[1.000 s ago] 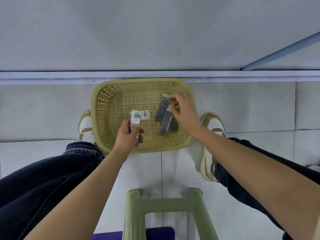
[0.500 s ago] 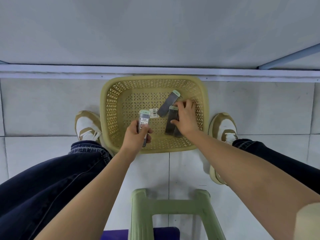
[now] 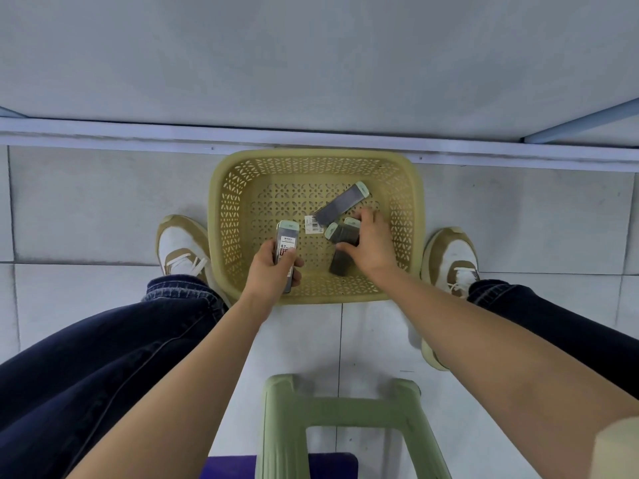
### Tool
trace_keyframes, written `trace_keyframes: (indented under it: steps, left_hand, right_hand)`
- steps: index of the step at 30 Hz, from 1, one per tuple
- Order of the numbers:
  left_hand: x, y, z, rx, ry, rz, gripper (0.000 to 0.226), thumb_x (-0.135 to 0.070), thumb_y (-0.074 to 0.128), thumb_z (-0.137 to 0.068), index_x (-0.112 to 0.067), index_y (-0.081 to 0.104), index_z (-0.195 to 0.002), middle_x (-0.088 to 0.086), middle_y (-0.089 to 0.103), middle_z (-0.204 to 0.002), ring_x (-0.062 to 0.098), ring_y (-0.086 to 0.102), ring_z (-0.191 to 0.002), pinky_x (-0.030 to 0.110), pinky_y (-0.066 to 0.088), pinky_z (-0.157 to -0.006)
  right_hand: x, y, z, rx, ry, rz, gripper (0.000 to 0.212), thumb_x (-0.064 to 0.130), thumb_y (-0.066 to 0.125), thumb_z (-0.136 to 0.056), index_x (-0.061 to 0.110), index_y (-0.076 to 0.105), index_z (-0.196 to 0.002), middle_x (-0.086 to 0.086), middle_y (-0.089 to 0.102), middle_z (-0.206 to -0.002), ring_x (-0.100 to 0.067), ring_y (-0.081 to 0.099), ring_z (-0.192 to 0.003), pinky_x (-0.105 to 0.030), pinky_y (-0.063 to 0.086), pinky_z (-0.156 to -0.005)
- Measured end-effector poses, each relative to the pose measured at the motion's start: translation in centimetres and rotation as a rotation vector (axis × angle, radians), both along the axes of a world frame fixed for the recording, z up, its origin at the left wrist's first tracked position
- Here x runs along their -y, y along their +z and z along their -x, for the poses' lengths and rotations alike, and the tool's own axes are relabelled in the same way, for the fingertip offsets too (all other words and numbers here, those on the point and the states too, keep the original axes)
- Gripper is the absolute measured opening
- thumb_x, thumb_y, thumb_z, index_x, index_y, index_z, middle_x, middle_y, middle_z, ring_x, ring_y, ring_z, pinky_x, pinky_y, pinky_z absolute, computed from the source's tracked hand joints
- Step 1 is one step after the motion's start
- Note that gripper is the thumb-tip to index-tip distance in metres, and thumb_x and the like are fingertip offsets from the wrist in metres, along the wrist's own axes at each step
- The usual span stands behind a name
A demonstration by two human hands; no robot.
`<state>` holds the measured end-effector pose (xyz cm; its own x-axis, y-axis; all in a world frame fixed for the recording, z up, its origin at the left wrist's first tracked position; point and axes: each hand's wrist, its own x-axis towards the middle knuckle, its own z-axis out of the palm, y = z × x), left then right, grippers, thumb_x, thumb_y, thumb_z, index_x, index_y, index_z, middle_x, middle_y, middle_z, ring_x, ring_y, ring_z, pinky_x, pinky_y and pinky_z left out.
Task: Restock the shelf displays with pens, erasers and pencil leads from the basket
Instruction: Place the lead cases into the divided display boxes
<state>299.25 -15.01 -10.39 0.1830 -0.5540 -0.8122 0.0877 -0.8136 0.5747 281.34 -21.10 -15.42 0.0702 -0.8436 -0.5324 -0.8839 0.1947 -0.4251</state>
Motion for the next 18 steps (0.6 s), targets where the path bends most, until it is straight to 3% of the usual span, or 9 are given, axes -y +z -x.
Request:
trace_keyframes:
  steps: [6, 10, 16, 18]
  left_hand:
    - [-0.4, -0.2, -0.4, -0.003, 0.002, 0.007, 0.026, -0.016, 0.049, -0.100, -0.013, 0.049, -0.126, 0.006, 0.065, -0.085, 0.017, 0.057, -0.063, 0.019, 0.048, -0.049]
    - [-0.3, 0.0, -0.4, 0.001, 0.000, 0.007, 0.025, -0.016, 0.049, -0.100, -0.014, 0.049, -0.125, 0.006, 0.066, -0.086, 0.017, 0.057, -0.063, 0.020, 0.049, -0.050]
    - [-0.4, 0.3, -0.4, -0.004, -0.012, 0.011, 0.021, -0.015, 0.049, -0.100, -0.015, 0.049, -0.121, 0.006, 0.067, -0.086, 0.017, 0.058, -0.064, 0.027, 0.050, -0.055]
    - [-0.4, 0.5, -0.4, 0.002, -0.006, 0.015, 0.020, -0.015, 0.049, -0.100, -0.016, 0.049, -0.121, 0.006, 0.067, -0.087, 0.018, 0.059, -0.066, 0.029, 0.051, -0.058]
  right_hand:
    - [-0.1, -0.3, -1.1, -0.035, 0.022, 0.000, 0.060, 0.016, 0.081, -0.075, 0.009, 0.044, -0.122, -0.014, 0.059, -0.116, -0.030, 0.056, -0.107, -0.039, 0.046, -0.086]
    - [0.1, -0.5, -1.3, -0.011, -0.061, -0.089, 0.062, 0.020, 0.082, -0.073, 0.007, 0.047, -0.123, -0.014, 0.061, -0.116, -0.031, 0.058, -0.107, -0.040, 0.049, -0.086]
    - [2.1, 0.0, -0.7, 0.058, 0.006, -0.214, 0.042, 0.021, 0.076, -0.081, 0.005, 0.059, -0.116, -0.013, 0.064, -0.114, -0.028, 0.060, -0.104, -0.031, 0.047, -0.082]
    - [2.6, 0.8, -0.2, 0.172, -0.020, -0.298, 0.039, 0.020, 0.074, -0.084, 0.007, 0.059, -0.117, -0.009, 0.065, -0.113, -0.025, 0.060, -0.104, -0.034, 0.048, -0.087]
